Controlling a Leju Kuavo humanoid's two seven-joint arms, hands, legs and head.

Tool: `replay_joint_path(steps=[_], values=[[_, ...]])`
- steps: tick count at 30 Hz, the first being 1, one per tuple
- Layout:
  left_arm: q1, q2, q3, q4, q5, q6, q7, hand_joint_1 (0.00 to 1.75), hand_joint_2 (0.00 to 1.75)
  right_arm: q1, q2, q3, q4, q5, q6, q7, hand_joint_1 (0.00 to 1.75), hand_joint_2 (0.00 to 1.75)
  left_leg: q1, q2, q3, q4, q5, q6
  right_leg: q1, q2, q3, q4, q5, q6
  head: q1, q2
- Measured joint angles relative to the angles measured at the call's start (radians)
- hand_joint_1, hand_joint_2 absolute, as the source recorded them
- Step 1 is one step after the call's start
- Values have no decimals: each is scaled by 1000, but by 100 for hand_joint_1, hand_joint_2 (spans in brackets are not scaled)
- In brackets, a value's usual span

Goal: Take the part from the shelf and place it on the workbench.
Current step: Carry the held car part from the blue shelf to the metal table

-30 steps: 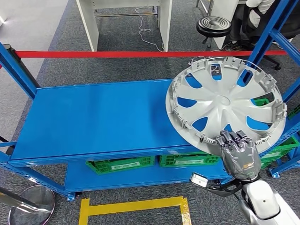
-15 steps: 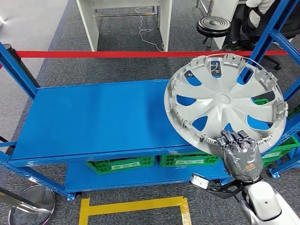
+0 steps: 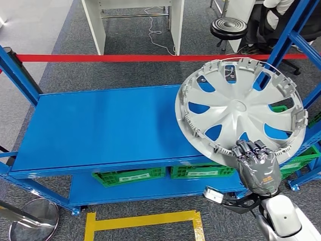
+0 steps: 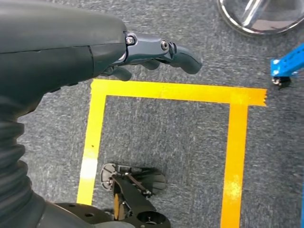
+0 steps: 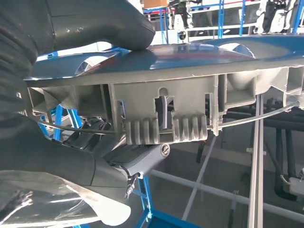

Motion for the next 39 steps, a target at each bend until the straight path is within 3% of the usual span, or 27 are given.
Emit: replay_joint_path(steps=[12,18,20,23,24,25,26,29,31,34,36,39], values=[[4,-9,1,-29,19,-13,5,0,175,4,6,27,-55,-162,-21,-88,175,175,-2,0,-3,7,-3,5,-2,0,-1,-1,1,3,0,0],[13,-18,1,-53,1,-37,19,0,175,22,17,42,-72,-188,-22,-100,175,175,-2,0,-7,7,2,22,-4,0,0,-3,5,20,0,0],[13,-22,1,-60,-6,-51,23,0,175,32,19,44,-80,-199,-23,-106,175,175,2,2,-5,-10,16,34,-5,0,-13,17,-20,25,1,0],[17,-28,-1,-70,-19,-72,28,0,175,47,22,47,-85,-221,-23,-115,175,175,5,5,-11,-19,27,41,-7,1,-82,182,-118,33,8,0],[19,-30,-2,-73,-22,-78,29,0,175,55,23,49,-87,-225,-23,-115,175,175,5,5,-14,-18,28,40,-9,1,-102,238,-139,37,9,0],[21,-32,-2,-77,-25,-83,31,0,175,64,25,51,-88,-228,-23,-115,175,175,5,5,-16,-16,29,39,-11,1,-110,265,-141,41,9,0],[23,-35,-2,-81,-28,-90,32,0,175,74,26,52,-90,-231,-24,-115,175,175,7,5,-18,-14,30,38,-14,1,-98,251,-122,44,9,0],[25,-42,-2,-93,-35,-107,35,0,175,94,27,54,-98,-242,-24,-111,175,175,11,2,-29,2,30,24,-23,1,6,64,-39,55,11,0],[26,-43,-2,-99,-36,-112,36,0,175,105,28,55,-104,-248,-25,-107,175,175,7,-2,-38,13,33,9,-22,6,35,9,-31,49,13,0],[27,-41,-2,-101,-36,-115,37,0,175,120,28,56,-112,-257,-26,-100,175,175,7,-3,-50,22,36,-9,-21,6,15,15,-22,24,10,0],[28,-41,-2,-102,-36,-116,37,0,175,125,28,56,-116,-259,-26,-96,175,175,9,-3,-72,71,-17,-19,-21,3,-3,14,-9,3,8,0],[27,-41,-2,-102,-36,-117,37,0,175,131,28,57,-119,-259,-26,-95,175,175,10,-2,-121,253,-143,-25,-14,0,-34,16,15,-13,4,0]])
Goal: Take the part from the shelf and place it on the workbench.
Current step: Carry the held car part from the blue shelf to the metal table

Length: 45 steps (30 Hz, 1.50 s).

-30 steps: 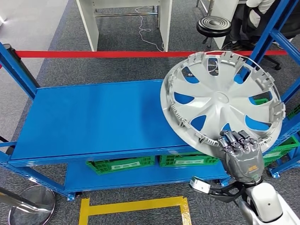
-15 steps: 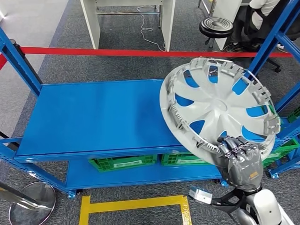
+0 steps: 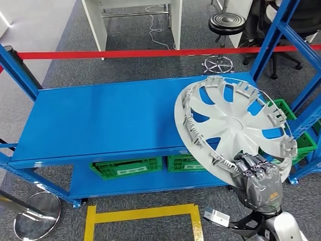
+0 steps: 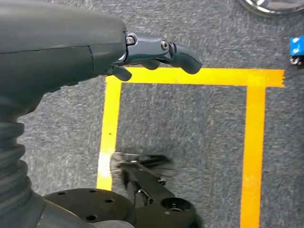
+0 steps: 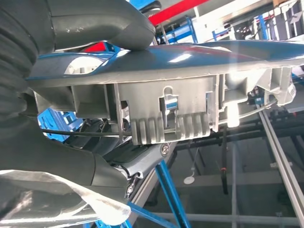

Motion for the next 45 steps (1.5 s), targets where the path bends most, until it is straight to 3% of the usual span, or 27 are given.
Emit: replay_joint_path(steps=[1,2,3,6,8,10,11,13,15,16,17,18,20,22,24,26,27,30,31,32,33,35,37,39,41,43,45], values=[[0,0,0,0,0,0,0,0,175,2,0,1,0,0,0,0,175,175,-1,0,0,38,-14,3,4,-1,-10,0,8,-1,0,0],[0,0,0,0,0,0,0,0,175,4,0,1,-1,0,0,0,175,175,-2,0,15,41,-8,8,8,-1,-20,1,16,-2,0,0],[0,0,0,0,0,0,0,0,175,5,0,2,-1,0,0,0,175,175,-4,0,48,3,14,16,13,-1,-29,1,24,-3,0,0],[-3,3,0,-2,0,0,0,0,175,7,0,2,-3,0,0,0,175,175,-18,0,186,-215,70,51,21,-2,-48,0,46,1,1,0],[-4,4,0,-4,0,0,0,0,175,7,0,2,-5,0,0,1,175,175,-27,1,216,-276,74,57,16,-4,-52,-2,61,12,0,0],[-4,2,0,-4,0,0,0,0,175,8,0,2,-8,0,0,2,175,175,-28,2,206,-285,94,56,12,-4,-56,-5,72,25,-2,0],[-4,1,0,-4,0,0,0,0,175,9,0,2,-9,0,0,2,175,175,-26,4,198,-292,107,58,13,-3,-64,1,60,29,-2,0],[-5,0,1,-5,0,-1,0,0,175,10,0,3,-11,-5,1,4,175,175,-20,8,175,-301,134,64,12,-1,-90,64,-17,37,0,0],[-5,0,2,-5,-2,-5,0,0,175,9,0,4,-11,-17,2,4,175,175,-19,10,145,-299,157,66,11,-1,-117,186,-109,46,4,0],[-6,0,2,-5,-3,-7,0,0,175,9,0,5,-11,-23,2,4,175,175,-19,11,129,-297,168,66,10,-1,-120,237,-126,50,4,0],[-6,1,2,-5,-5,-9,-1,0,175,10,0,6,-11,-29,2,4,175,175,-19,12,113,-293,178,64,9,-1,-111,262,-119,53,4,0],[-7,1,2,-5,-5,-10,-1,0,175,11,0,8,-11,-33,2,4,175,175,-18,13,97,-289,187,62,8,-1,-84,249,-93,55,5,0],[-7,1,3,-5,-6,-12,-1,0,175,12,0,9,-12,-38,2,4,175,175,-18,13,69,-273,200,54,3,-1,17,127,-51,60,5,0],[-7,1,3,-5,-8,-15,-2,0,175,12,0,10,-14,-41,2,3,175,175,-20,12,50,-255,211,44,3,1,104,-5,-64,55,7,0],[-6,1,4,-5,-9,-22,-4,0,175,13,0,10,-15,-46,1,0,175,175,-23,11,42,-247,224,36,6,2,119,-43,-79,39,8,0],[-4,1,5,-6,-10,-32,-4,0,175,12,0,11,-16,-45,1,-2,175,175,-21,10,34,-239,217,25,5,-2,99,-39,-66,19,7,0],[-2,1,6,-7,-11,-38,-4,0,175,12,0,12,-16,-41,2,-1,175,175,-19,9,26,-219,187,19,4,-4,89,-40,-56,9,5,0],[0,0,7,-9,-16,-57,-6,0,175,12,0,12,-17,-33,2,1,175,175,-13,6,-5,-54,37,4,4,-6,54,-37,-23,-4,-1,0],[0,-1,7,-11,-17,-62,-6,0,175,12,0,12,-17,-32,2,1,175,175,-12,6,-8,2,11,1,4,-7,41,-34,-12,-3,-1,0],[-1,-1,7,-13,-19,-67,-6,0,175,12,0,13,-17,-32,2,1,175,175,-10,6,-1,32,9,1,5,-7,28,-30,-2,-2,-1,0],[-1,-3,7,-17,-21,-71,-7,0,175,12,0,13,-17,-31,2,2,175,175,-10,6,23,22,28,2,5,-7,12,-24,6,-1,-1,0],[-1,-5,7,-26,-28,-77,-7,0,175,12,0,14,-17,-26,2,5,175,175,-11,5,111,-95,75,11,5,-7,-14,-13,19,3,-1,0],[-2,-7,7,-36,-33,-79,-7,0,175,12,0,15,-17,-19,2,11,175,175,-14,3,194,-233,84,22,7,-7,-30,-7,33,11,-1,0],[-2,-10,7,-43,-36,-79,-7,0,175,12,0,15,-17,-15,2,15,175,175,-19,2,213,-282,79,29,7,-9,-38,-9,49,22,0,0],[-2,-13,7,-48,-36,-79,-8,0,175,12,-1,15,-17,-13,2,16,175,175,-17,2,198,-289,95,40,5,-8,-45,-10,52,34,0,0],[-1,-16,7,-54,-38,-75,-7,0,175,13,-2,16,-17,-7,2,20,175,175,-13,1,180,-297,115,55,4,-6,-66,34,-6,42,2,0],[-1,-22,7,-60,-43,-69,-6,0,175,14,-4,16,-17,3,3,29,175,175,-14,-3,156,-297,136,62,4,-3,-102,150,-102,48,4,0]])
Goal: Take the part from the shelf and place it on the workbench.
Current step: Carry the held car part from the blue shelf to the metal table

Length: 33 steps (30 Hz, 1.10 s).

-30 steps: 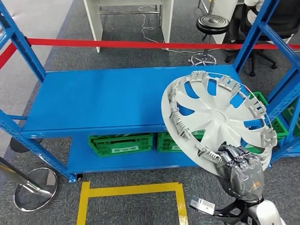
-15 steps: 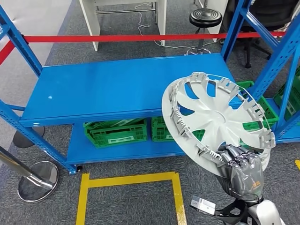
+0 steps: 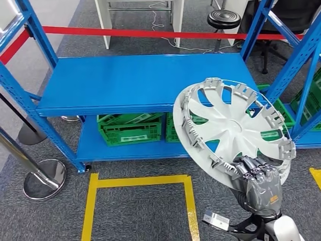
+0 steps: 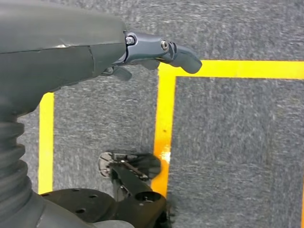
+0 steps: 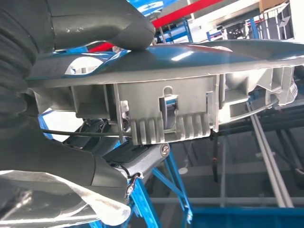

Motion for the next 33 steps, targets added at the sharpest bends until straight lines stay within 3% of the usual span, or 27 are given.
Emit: replay_joint_path(steps=[1,2,3,4,6,7,9,11,12,14,16,17,18,20,22,24,25,26,28,30,32,33], values=[[0,-3,0,-3,-3,3,1,0,175,1,-2,0,0,4,0,4,175,175,-1,-3,-13,1,11,0,0,0,-14,64,-29,2,0,0],[1,-5,0,-5,-7,5,1,0,175,1,-3,1,0,6,0,8,175,175,-2,-8,-26,2,21,0,0,1,-18,107,-32,3,0,0],[1,-7,0,-7,-10,7,1,0,175,3,-5,1,0,7,1,10,175,175,-2,-14,-38,3,31,-1,0,1,-4,115,-15,4,0,0],[1,-10,0,-10,-13,8,1,0,175,4,-7,2,0,9,1,11,175,175,-2,-21,-49,5,39,-4,0,5,30,83,14,3,0,0],[0,-15,0,-15,-17,9,1,0,175,6,-10,2,0,11,1,13,175,175,-3,-36,-65,14,50,-10,-2,33,141,-66,50,-1,1,0],[-1,-18,0,-18,-20,9,1,0,175,6,-12,2,0,12,1,13,175,175,-4,-45,-73,20,55,-15,-3,49,189,-136,50,-4,0,0],[-2,-21,0,-24,-22,10,0,0,175,7,-16,2,0,12,1,14,175,175,-6,-61,-88,32,66,-26,-2,61,224,-202,33,-10,-1,0],[0,-22,0,-28,-26,11,0,0,175,8,-18,3,0,12,2,13,175,175,-5,-70,-99,39,70,-36,-3,41,213,-206,34,-22,-1,0],[1,-22,0,-30,-27,11,-1,0,175,7,-19,4,0,12,2,12,175,175,-5,-61,-107,54,57,-42,-4,30,210,-206,37,-30,-3,0],[2,-22,0,-32,-29,12,-1,0,175,7,-21,4,0,12,2,12,175,175,-1,-28,-139,144,-12,-55,-5,5,205,-207,43,-42,-10,0],[1,-23,-1,-32,-29,12,-2,0,175,8,-22,5,0,12,2,12,175,175,6,-9,-184,284,-89,-66,-4,-20,200,-207,46,-45,-13,0],[2,-23,-1,-32,-29,12,-2,0,175,8,-22,5,0,12,2,11,175,175,9,-7,-192,328,-104,-70,-3,-32,198,-206,48,-45,-14,0],[3,-23,-1,-32,-29,12,-2,0,175,8,-22,5,0,12,2,11,175,175,11,-6,-185,336,-98,-71,-3,-43,199,-206,48,-45,-14,0],[3,-22,-1,-32,-29,13,-2,0,175,7,-22,5,0,10,2,9,175,175,12,7,-121,237,-39,-67,-2,-66,208,-204,47,-42,-14,0],[4,-21,-1,-32,-29,15,-3,0,175,4,-22,5,0,6,3,7,175,175,4,44,-51,108,10,-52,1,-86,211,-202,45,-34,-14,0],[4,-21,-1,-32,-30,18,-4,0,175,-1,-23,5,0,3,3,4,175,175,-5,65,-34,63,18,-39,5,-104,210,-199,45,-22,-14,0],[4,-21,-1,-32,-30,20,-5,0,175,-3,-23,5,0,2,3,3,175,175,-8,59,-38,58,18,-35,5,-113,211,-199,46,-17,-14,0],[4,-21,-1,-32,-30,22,-5,0,175,-6,-25,5,0,1,3,1,175,175,-5,48,-37,47,17,-29,4,-114,208,-198,41,-12,-14,0],[3,-21,-2,-33,-30,27,-6,0,175,-8,-28,5,0,0,3,0,175,175,0,27,-32,23,17,-15,0,-72,185,-164,13,-3,-10,0],[2,-22,-2,-33,-30,30,-7,0,175,-7,-31,5,1,-1,3,-2,175,175,1,8,-33,13,22,-5,-3,-12,128,-55,-41,1,-3,0],[1,-24,-2,-33,-30,34,-7,0,175,-6,-31,6,2,-1,3,-3,175,175,-1,-13,-36,15,24,-2,-2,3,63,63,-72,3,1,0],[1,-24,-2,-34,-30,37,-7,0,175,-6,-32,7,4,-1,4,-4,175,175,-2,-25,-37,18,24,-1,-2,4,48,83,-61,5,2,0]])
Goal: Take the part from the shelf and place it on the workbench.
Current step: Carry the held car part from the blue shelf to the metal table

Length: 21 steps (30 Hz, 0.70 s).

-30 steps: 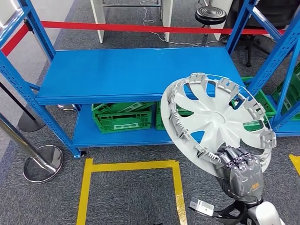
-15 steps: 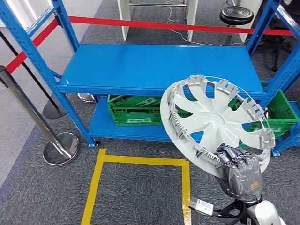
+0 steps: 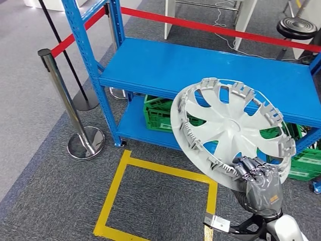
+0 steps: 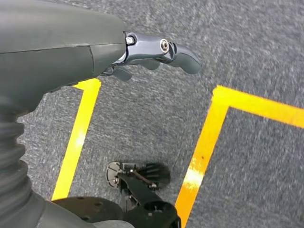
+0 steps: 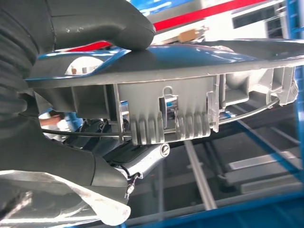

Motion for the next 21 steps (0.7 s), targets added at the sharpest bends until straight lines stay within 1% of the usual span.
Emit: replay_joint_path(steps=[1,2,3,4,5,6,7,8,9,10,11,12,13,14,15,16,17,18,19,20,21], values=[[0,0,0,-1,0,3,0,0,175,0,-1,1,1,0,0,0,175,175,0,-12,0,4,0,0,-1,1,3,-20,29,1,0,0],[0,-1,0,-2,0,5,0,0,175,1,-1,3,2,0,0,-1,175,175,0,-25,-1,9,-2,-2,-2,7,23,-72,71,2,0,0],[0,-2,0,-2,0,6,0,0,175,0,-2,4,3,0,0,-1,175,175,0,-37,-2,14,-3,-4,-5,25,48,-134,103,1,0,0],[-1,-2,-1,-3,0,7,0,0,175,0,-2,5,3,0,1,-2,175,175,-1,-49,-7,22,-5,-8,-8,44,72,-192,123,0,0,0],[-2,-3,-1,-4,0,7,0,0,175,0,-2,6,4,1,1,-2,175,175,-1,-60,-14,28,-5,-13,-9,59,88,-227,129,-3,-1,0],[-2,-4,-1,-5,0,8,0,0,175,0,-3,7,4,1,1,-3,175,175,-1,-69,-23,32,-3,-18,-9,68,94,-240,124,-7,-2,0],[-1,-4,-1,-5,0,8,0,0,175,0,-3,8,4,1,1,-3,175,175,0,-79,-31,36,0,-25,-8,63,96,-245,124,-12,-2,0],[1,-4,-2,-6,0,8,0,0,175,0,-4,10,5,1,1,-3,175,175,1,-87,-37,36,3,-30,-9,52,96,-243,127,-19,-2,0],[3,-4,-2,-6,0,9,0,0,175,0,-4,11,5,1,1,-3,175,175,1,-79,-42,43,-1,-36,-10,41,96,-244,130,-25,-3,0],[3,-4,-2,-6,0,10,0,0,175,0,-5,12,5,1,1,-3,175,175,0,-60,-52,65,-16,-43,-12,29,96,-247,133,-32,-5,0],[3,-4,-2,-6,0,10,0,0,175,1,-5,12,5,1,0,-3,175,175,1,-33,-71,107,-42,-49,-13,16,96,-249,135,-37,-8,0],[3,-4,-2,-7,0,11,0,0,175,2,-6,12,5,2,0,-3,175,175,2,-4,-99,170,-77,-55,-12,3,96,-249,135,-40,-11,0],[2,-4,-2,-7,0,12,0,0,175,3,-6,13,5,2,0,-4,175,175,6,11,-130,242,-111,-61,-11,-11,95,-248,134,-42,-13,0],[2,-4,-2,-7,-1,12,0,0,175,4,-6,14,5,3,0,-5,175,175,10,17,-154,300,-133,-65,-11,-24,95,-248,134,-43,-13,0],[3,-5,-2,-9,-1,13,0,0,175,4,-6,15,5,4,0,-7,175,175,13,19,-165,329,-137,-68,-11,-37,95,-248,133,-42,-13,0],[6,-5,-2,-13,-3,13,0,0,175,5,-6,17,5,5,-1,-8,175,175,16,21,-156,316,-121,-69,-11,-49,95,-248,133,-42,-13,0],[8,-6,-3,-18,-4,12,0,0,175,5,-6,18,5,6,-1,-9,175,175,17,29,-127,262,-89,-69,-11,-60,97,-248,132,-40,-13,0],[10,-7,-3,-24,-6,11,0,0,175,5,-6,20,5,8,-1,-9,175,175,18,48,-90,189,-55,-68,-11,-71,99,-248,130,-38,-13,0],[11,-8,-4,-29,-7,9,0,0,175,6,-6,21,5,10,-1,-9,175,175,14,68,-56,119,-31,-65,-8,-81,100,-247,128,-33,-14,0],[11,-10,-5,-34,-8,8,0,0,175,6,-6,22,5,11,-2,-9,175,175,11,84,-33,70,-18,-61,-5,-90,101,-246,126,-27,-14,0],[11,-12,-6,-38,-8,7,-1,0,175,6,-7,23,4,12,-2,-10,175,175,8,92,-25,48,-16,-55,-2,-99,101,-246,125,-21,-14,0]])
